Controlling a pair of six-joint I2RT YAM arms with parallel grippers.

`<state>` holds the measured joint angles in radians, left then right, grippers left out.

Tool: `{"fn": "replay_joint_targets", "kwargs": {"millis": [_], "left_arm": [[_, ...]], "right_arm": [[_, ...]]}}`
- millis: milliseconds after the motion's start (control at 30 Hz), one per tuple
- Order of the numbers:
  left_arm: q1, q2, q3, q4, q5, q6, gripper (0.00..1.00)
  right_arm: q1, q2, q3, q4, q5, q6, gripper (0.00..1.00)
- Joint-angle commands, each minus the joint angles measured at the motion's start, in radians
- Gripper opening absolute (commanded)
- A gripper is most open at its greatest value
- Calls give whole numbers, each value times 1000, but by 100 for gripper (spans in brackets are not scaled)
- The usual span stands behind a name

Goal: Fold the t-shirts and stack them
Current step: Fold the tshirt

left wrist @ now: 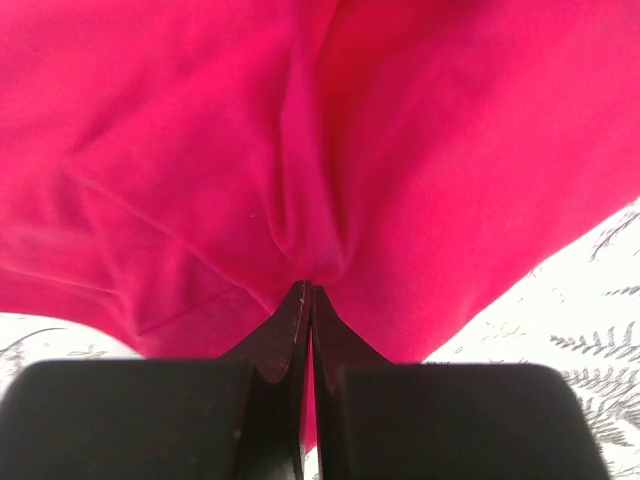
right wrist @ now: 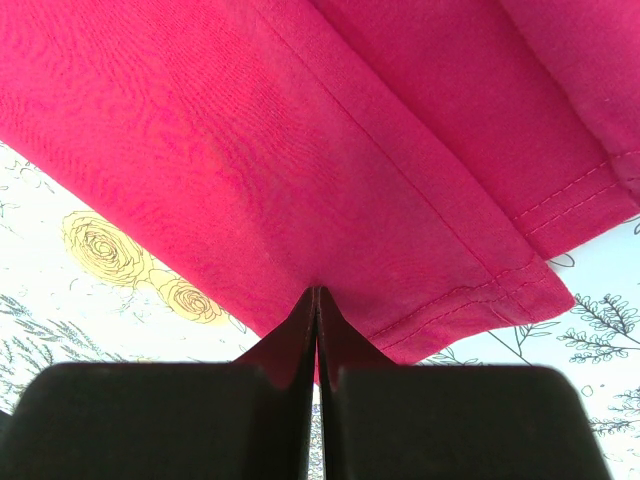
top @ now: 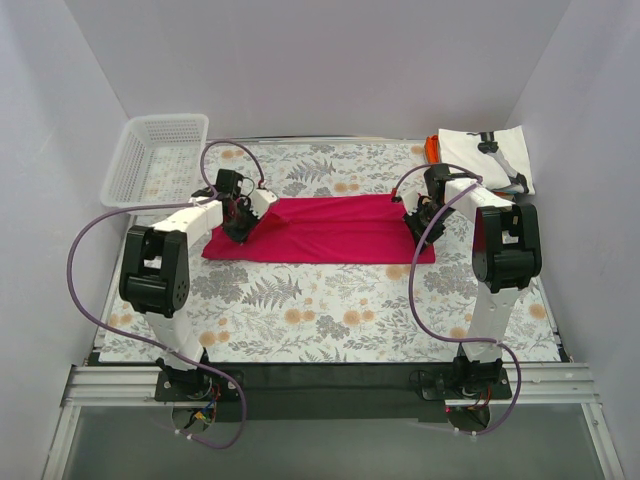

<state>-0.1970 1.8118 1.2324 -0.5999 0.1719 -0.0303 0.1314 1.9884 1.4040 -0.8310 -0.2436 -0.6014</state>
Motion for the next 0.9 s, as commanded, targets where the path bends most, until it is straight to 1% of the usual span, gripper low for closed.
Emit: {"fn": "replay_joint_targets", "kwargs": {"millis": [0,100,167,200,233,300,333,400,433,500,533,567,633,700,800,867], "left_arm": [[7,-51,-30,34,0,81,0],[8,-58,-53,49,-15,89,0],[19,-71,-12,39,30,61,11],[28,-71,8,10,58,38,18],[30,-71,36,-9,117,38,20],[30,-69,97,-47,172,-11,24],[30,-69,113,-54,228,-22,24],[30,-69,151,-45,267,-43,24],[30,-68,157,-22,271,-92,24],[28,-31,194,34,244,-147,24],[28,-10,216,37,236,-192,23],[25,18,232,44,192,-216,22],[16,89,272,48,173,-241,20],[-2,121,274,54,172,-263,17],[-45,119,214,67,181,-263,14],[-67,119,144,94,161,-272,13]], "right_arm": [[1,0,6,12,33,-15,4],[1,-3,4,10,29,-15,4],[1,-3,4,12,26,-15,4],[1,-5,6,9,24,-14,4],[1,-7,6,9,20,-14,4],[-1,-11,9,9,18,-14,4],[-1,-13,9,6,18,-12,4],[0,-20,13,3,17,-12,4],[1,-22,15,1,14,-11,4],[-1,-23,23,-2,6,-6,4],[0,-23,35,-2,-5,-3,4],[1,-20,41,-6,-9,3,4],[-1,-13,59,-14,-23,11,4],[-1,-5,87,-23,-29,18,3],[-1,1,128,-34,-43,28,3],[-1,3,151,-37,-60,35,4]]}}
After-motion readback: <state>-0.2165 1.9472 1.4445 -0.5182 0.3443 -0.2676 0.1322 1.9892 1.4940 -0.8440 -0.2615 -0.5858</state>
